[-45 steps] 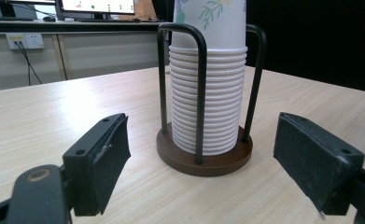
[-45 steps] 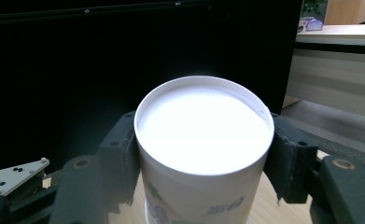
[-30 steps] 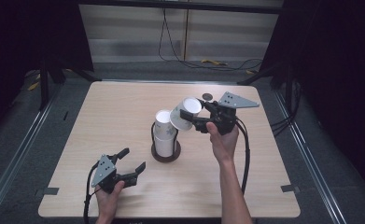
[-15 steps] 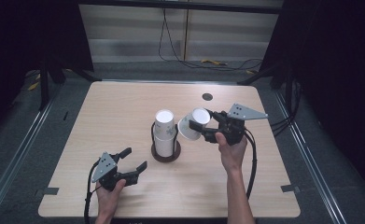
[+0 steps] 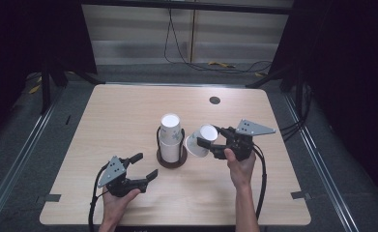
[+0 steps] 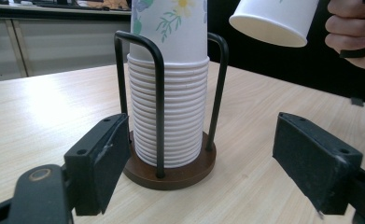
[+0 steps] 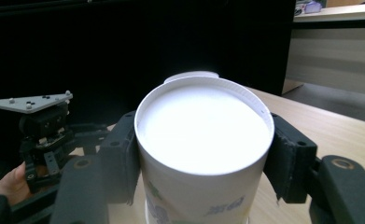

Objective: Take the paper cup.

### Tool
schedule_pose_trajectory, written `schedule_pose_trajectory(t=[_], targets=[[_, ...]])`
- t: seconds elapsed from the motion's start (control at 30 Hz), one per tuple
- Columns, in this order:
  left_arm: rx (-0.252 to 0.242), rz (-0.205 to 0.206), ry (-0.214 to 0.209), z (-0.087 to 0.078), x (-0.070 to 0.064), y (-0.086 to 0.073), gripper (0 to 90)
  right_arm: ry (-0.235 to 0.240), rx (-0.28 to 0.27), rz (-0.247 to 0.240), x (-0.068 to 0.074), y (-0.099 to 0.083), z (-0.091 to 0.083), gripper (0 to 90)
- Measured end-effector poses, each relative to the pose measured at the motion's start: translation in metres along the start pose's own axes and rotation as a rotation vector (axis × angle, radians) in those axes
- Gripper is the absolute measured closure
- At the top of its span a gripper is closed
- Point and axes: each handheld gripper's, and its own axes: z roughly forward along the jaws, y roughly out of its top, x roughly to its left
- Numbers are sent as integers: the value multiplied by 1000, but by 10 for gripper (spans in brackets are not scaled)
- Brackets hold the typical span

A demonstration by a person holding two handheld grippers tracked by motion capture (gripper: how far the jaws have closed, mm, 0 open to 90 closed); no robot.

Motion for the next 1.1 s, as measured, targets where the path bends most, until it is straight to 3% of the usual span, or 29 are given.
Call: schedule_pose_trajectory(t=[0.27, 0.53, 0.67, 0.73, 1.1], targets=[[7, 9, -27, 6, -3, 5, 223, 26, -9, 2, 5, -12, 3, 367], [28, 46, -70, 13, -9, 11, 235, 63, 22, 11, 10, -23, 9, 367], [54, 90, -90, 17, -15, 15, 235, 76, 23, 14, 14, -28, 12, 367], [48, 87, -95, 18, -16, 15, 235, 90, 20, 17, 16, -30, 13, 368], [44, 108, -181, 28, -24, 15, 191, 167, 68, 18, 23, -39, 28, 366]])
